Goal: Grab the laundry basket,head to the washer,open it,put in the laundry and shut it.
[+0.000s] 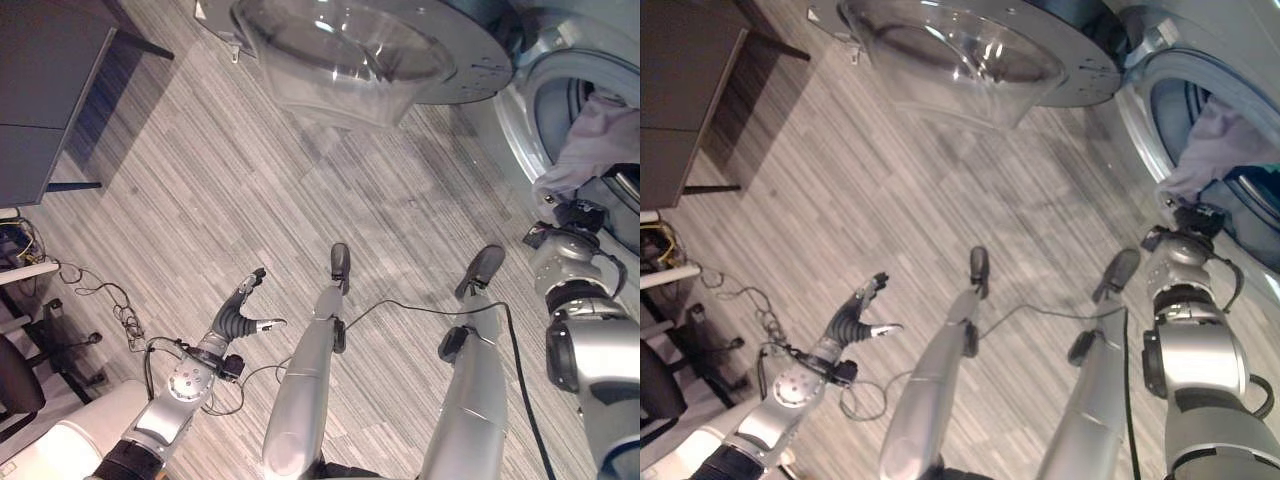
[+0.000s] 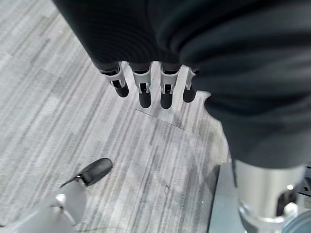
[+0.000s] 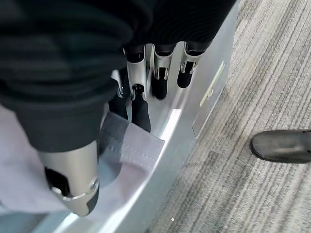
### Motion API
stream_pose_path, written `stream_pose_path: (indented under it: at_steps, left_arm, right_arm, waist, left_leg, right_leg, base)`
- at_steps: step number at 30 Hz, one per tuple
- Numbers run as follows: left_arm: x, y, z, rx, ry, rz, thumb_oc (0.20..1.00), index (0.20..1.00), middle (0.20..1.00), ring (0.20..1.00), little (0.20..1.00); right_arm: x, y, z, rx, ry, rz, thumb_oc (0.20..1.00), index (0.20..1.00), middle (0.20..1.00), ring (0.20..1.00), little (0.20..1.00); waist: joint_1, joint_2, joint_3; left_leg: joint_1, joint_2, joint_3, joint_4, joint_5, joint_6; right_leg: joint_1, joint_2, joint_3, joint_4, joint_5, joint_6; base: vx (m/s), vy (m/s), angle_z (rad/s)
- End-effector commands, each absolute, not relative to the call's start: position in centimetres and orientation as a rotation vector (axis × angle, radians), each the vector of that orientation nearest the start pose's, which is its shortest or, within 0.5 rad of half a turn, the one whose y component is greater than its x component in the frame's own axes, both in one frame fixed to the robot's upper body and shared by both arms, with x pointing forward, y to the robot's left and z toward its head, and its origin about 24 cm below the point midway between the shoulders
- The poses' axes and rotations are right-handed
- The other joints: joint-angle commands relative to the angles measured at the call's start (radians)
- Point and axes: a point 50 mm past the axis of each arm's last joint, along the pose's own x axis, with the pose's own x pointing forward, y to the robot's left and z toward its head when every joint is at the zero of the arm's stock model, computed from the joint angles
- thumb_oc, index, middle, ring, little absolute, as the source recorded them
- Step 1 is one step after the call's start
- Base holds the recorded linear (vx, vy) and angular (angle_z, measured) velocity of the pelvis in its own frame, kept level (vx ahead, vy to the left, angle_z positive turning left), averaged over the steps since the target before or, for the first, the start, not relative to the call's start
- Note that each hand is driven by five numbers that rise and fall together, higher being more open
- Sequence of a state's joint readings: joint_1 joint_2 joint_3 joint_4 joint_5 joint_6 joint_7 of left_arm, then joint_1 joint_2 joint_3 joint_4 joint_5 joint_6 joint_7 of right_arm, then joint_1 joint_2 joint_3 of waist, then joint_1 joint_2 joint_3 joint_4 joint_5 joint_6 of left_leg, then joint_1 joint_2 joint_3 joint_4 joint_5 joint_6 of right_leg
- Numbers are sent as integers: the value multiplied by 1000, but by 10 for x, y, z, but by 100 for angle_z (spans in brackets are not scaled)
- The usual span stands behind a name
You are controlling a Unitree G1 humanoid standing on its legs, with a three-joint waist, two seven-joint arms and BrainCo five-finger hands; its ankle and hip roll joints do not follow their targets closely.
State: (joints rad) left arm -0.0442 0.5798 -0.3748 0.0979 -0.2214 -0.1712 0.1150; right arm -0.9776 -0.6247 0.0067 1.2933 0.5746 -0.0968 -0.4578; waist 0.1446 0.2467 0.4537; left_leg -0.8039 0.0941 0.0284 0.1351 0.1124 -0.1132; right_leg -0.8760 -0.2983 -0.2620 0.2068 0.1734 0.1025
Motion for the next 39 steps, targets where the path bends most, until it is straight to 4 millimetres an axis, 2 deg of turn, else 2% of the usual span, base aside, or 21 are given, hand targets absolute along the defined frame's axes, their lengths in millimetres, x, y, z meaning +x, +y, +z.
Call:
stream_pose_path:
  at_steps: [1,6,7,8,10,11,12,15,16,17,18,19,20,27,28,34,35,36,37,38,39]
  left_arm:
    - [239,191,29,342,19,-204,1000,1000,1000,1000,1000]
    - [240,190,28,347,26,-215,1000,1000,1000,1000,1000]
    - [239,189,28,346,26,-217,1000,1000,1000,1000,1000]
    - [240,189,28,346,28,-220,1000,1000,1000,1000,1000]
    - [239,190,27,356,29,-224,1000,1000,1000,1000,1000]
    - [239,190,28,356,29,-224,1000,1000,1000,1000,1000]
    - [238,191,28,361,30,-225,1000,1000,1000,1000,1000]
    - [237,193,26,370,38,-220,1000,1000,1000,1000,1000]
    - [236,194,25,375,44,-216,1000,1000,1000,1000,1000]
    - [237,194,26,375,43,-215,1000,1000,1000,1000,1000]
    - [237,195,25,382,46,-212,1000,1000,1000,1000,1000]
    - [237,195,25,382,45,-212,1000,1000,1000,1000,1000]
    - [237,196,25,382,46,-209,1000,1000,1000,1000,1000]
    - [241,201,29,386,36,-183,1000,1000,1000,1000,1000]
    - [242,204,27,388,50,-166,1000,1000,1000,1000,1000]
    - [238,205,22,381,85,-167,1000,1000,1000,1000,1000]
    - [237,206,23,383,86,-166,1000,1000,1000,1000,1000]
    - [236,208,23,393,90,-173,1000,1000,1000,1000,1000]
    - [237,209,24,403,85,-180,1000,1000,1000,1000,1000]
    - [237,209,24,403,85,-180,1000,1000,1000,1000,1000]
    - [238,210,29,411,71,-210,1000,1000,1000,1000,1000]
  right_arm:
    - [355,-357,159,84,-42,-919,1000,1000,1000,1000,1000]
    - [369,-340,176,110,-93,-847,1000,1000,1000,1000,1000]
    - [372,-335,180,122,-103,-833,1000,1000,1000,1000,1000]
    - [374,-332,182,132,-106,-822,1000,1000,1000,1000,1000]
    - [380,-323,189,186,-135,-799,1000,1000,1000,1000,1000]
    - [381,-322,190,187,-135,-799,1000,1000,1000,1000,1000]
    - [382,-319,193,209,-152,-788,1000,1000,1000,1000,1000]
    - [388,-307,201,262,-198,-752,846,846,846,846,846]
    - [389,-303,208,297,-232,-743,730,730,730,730,730]
    - [389,-302,208,297,-233,-743,730,730,730,730,730]
    - [389,-301,219,329,-282,-741,338,338,338,338,338]
    - [389,-301,219,329,-283,-741,338,338,338,338,338]
    - [388,-303,227,345,-317,-746,200,200,200,200,200]
    - [370,-311,283,372,-584,-741,200,200,200,200,200]
    - [359,-311,303,409,-696,-722,200,200,200,200,200]
    - [328,-326,343,497,-913,-794,200,200,200,200,200]
    - [324,-332,349,453,-910,-856,520,520,520,520,520]
    - [325,-349,346,250,-791,-965,1000,1000,1000,1000,1000]
    - [333,-363,331,98,-627,-970,1000,1000,1000,1000,1000]
    - [333,-363,331,98,-627,-970,1000,1000,1000,1000,1000]
    - [340,-391,296,-145,-265,-927,1000,1000,1000,1000,1000]
  waist:
    - [-25,11,-18]
    - [-23,3,-14]
    - [-22,6,-6]
    - [-18,7,-15]
    - [-13,13,-11]
    - [-12,11,-19]
    - [-11,13,-12]
    - [-8,12,-24]
    - [-9,11,-18]
    - [-7,10,-26]
    - [-8,8,-21]
    - [-7,7,-28]
    - [-8,6,-23]
    - [-21,-15,-37]
    - [-31,-25,-43]
    - [-45,-41,-55]
    - [-44,-42,-57]
    - [-40,-51,-60]
    - [-35,-57,-58]
    - [-35,-57,-58]
    - [-30,-64,-54]
  left_leg:
    - [-47,22,42,7,-47,-30]
    - [-50,24,39,10,-50,-29]
    - [-62,25,44,13,-24,-23]
    - [-50,24,37,10,-49,-29]
    - [-60,24,42,8,-20,-25]
    - [-48,24,35,5,-44,-32]
    - [-60,24,41,8,-19,-26]
    - [-48,26,34,3,-42,-33]
    - [-58,27,39,6,-17,-29]
    - [-48,27,32,1,-38,-34]
    - [-54,27,36,2,-15,-31]
    - [-43,27,30,-3,-36,-36]
    - [-52,28,36,-1,-13,-31]
    - [-34,30,41,-10,-14,-35]
    - [-28,33,43,-9,-17,-35]
    - [-11,35,38,-9,-24,-36]
    - [-7,35,37,-10,-23,-36]
    - [-1,35,37,-12,-20,-37]
    - [2,36,38,-12,-16,-36]
    - [2,36,38,-12,-16,-36]
    - [2,41,42,-18,-9,-35]
  right_leg:
    - [5,5,151,63,-170,100]
    - [4,7,152,62,-170,102]
    - [-6,5,147,61,-145,95]
    - [3,6,152,64,-170,101]
    - [0,6,144,56,-145,94]
    - [10,7,149,57,-170,102]
    - [2,7,143,55,-146,94]
    - [13,11,146,57,-171,99]
    - [5,12,138,54,-147,91]
    - [14,13,143,53,-167,98]
    - [12,12,134,47,-146,91]
    - [21,14,140,45,-166,98]
    - [15,13,133,43,-145,91]
    - [34,16,130,32,-142,92]
    - [38,17,131,31,-142,91]
    - [57,23,131,24,-146,93]
    - [60,23,131,22,-146,93]
    - [66,22,129,20,-144,93]
    - [69,21,128,19,-141,93]
    - [69,21,128,19,-141,93]
    - [71,19,122,16,-137,91]
  base:
    - [0,0,0]
    - [-23,-8,-1]
    - [78,-7,-2]
    - [-12,-6,-4]
    - [-8,-8,-4]
    - [-85,-9,-3]
    - [-9,-6,-5]
    - [25,-1,-1]
    - [0,0,0]
    - [-87,-15,2]
    - [74,-13,3]
    - [-77,-10,3]
    - [-1,-6,4]
    - [-12,-7,3]
    - [0,0,0]
    - [2,-1,-1]
    - [0,0,0]
    - [0,0,0]
    - [0,0,0]
    - [-20,-27,4]
    - [-4,-31,4]
